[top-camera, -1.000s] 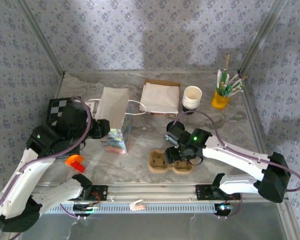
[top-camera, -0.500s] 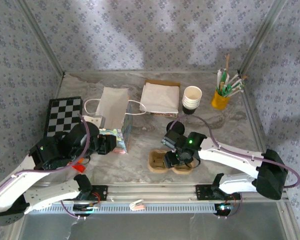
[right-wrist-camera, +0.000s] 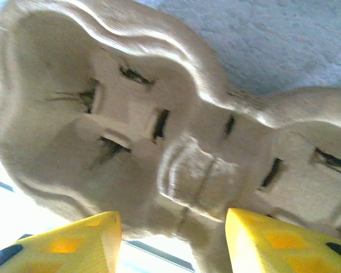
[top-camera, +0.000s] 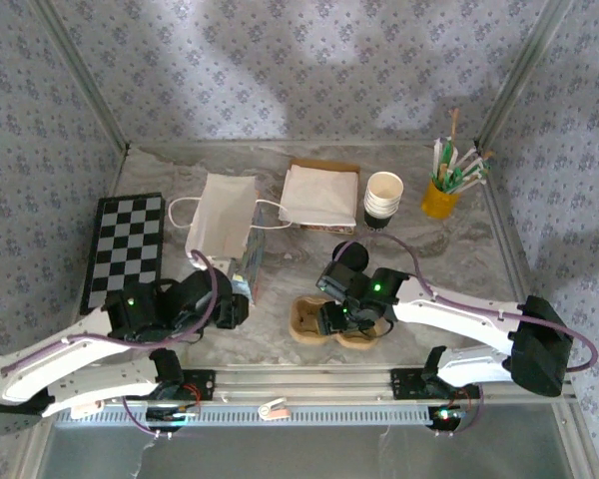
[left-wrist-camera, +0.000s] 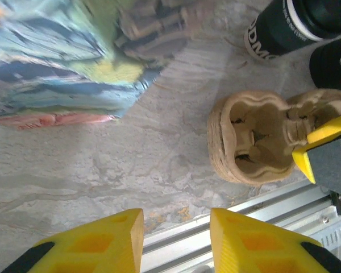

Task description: Pack the takeout coffee

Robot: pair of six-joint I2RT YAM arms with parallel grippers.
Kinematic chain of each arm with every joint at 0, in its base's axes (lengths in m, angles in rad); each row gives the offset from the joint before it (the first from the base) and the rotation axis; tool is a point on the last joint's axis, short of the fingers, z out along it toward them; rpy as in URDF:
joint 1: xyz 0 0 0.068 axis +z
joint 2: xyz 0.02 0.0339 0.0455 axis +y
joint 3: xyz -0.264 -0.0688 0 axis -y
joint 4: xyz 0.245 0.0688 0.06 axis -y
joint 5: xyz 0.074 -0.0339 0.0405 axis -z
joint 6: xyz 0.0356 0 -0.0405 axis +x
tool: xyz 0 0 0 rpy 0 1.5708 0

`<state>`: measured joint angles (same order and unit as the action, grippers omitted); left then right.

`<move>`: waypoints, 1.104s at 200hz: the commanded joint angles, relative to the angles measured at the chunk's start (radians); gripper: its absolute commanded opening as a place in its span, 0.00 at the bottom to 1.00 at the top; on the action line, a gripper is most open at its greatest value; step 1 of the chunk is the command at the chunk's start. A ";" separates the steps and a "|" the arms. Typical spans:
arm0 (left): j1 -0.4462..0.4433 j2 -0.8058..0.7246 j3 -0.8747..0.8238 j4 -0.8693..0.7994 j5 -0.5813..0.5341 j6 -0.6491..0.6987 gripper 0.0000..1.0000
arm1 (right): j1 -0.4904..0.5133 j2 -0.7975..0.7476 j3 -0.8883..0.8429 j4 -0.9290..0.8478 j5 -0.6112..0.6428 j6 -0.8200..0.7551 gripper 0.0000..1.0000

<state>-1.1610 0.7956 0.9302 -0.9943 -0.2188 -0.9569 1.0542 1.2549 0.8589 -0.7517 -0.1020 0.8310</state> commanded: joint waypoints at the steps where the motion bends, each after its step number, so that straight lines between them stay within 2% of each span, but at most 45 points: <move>1: -0.044 0.018 -0.026 0.057 0.013 -0.065 0.33 | 0.012 -0.005 0.017 0.043 0.006 0.048 0.52; 21: -0.096 0.032 -0.086 0.109 0.011 -0.119 0.30 | 0.016 -0.025 0.041 -0.052 0.041 0.001 0.54; 47: -0.188 0.084 -0.195 0.321 0.006 -0.175 0.28 | 0.013 -0.046 0.078 -0.161 0.060 -0.153 0.57; 72: -0.255 0.228 -0.204 0.427 -0.022 -0.183 0.28 | -0.003 -0.044 0.104 -0.222 0.099 -0.241 0.59; 104: -0.318 0.427 -0.195 0.592 -0.008 -0.159 0.27 | -0.076 -0.032 0.109 -0.232 0.066 -0.249 0.58; 127: -0.345 0.554 -0.164 0.627 -0.041 -0.151 0.25 | -0.091 -0.058 0.099 -0.202 0.053 -0.252 0.57; 150: -0.346 0.618 -0.156 0.644 -0.070 -0.168 0.24 | -0.113 -0.072 0.081 -0.175 0.022 -0.268 0.54; 185: -0.332 0.617 -0.154 0.616 -0.203 -0.192 0.24 | -0.123 -0.077 0.071 -0.161 0.017 -0.286 0.53; 221: -0.245 0.625 -0.243 0.820 -0.164 -0.180 0.23 | -0.101 -0.070 0.073 -0.135 0.062 -0.307 0.56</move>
<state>-1.4567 1.4220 0.7288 -0.3191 -0.3531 -1.1316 0.9367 1.1912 0.9344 -0.8864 -0.0673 0.5507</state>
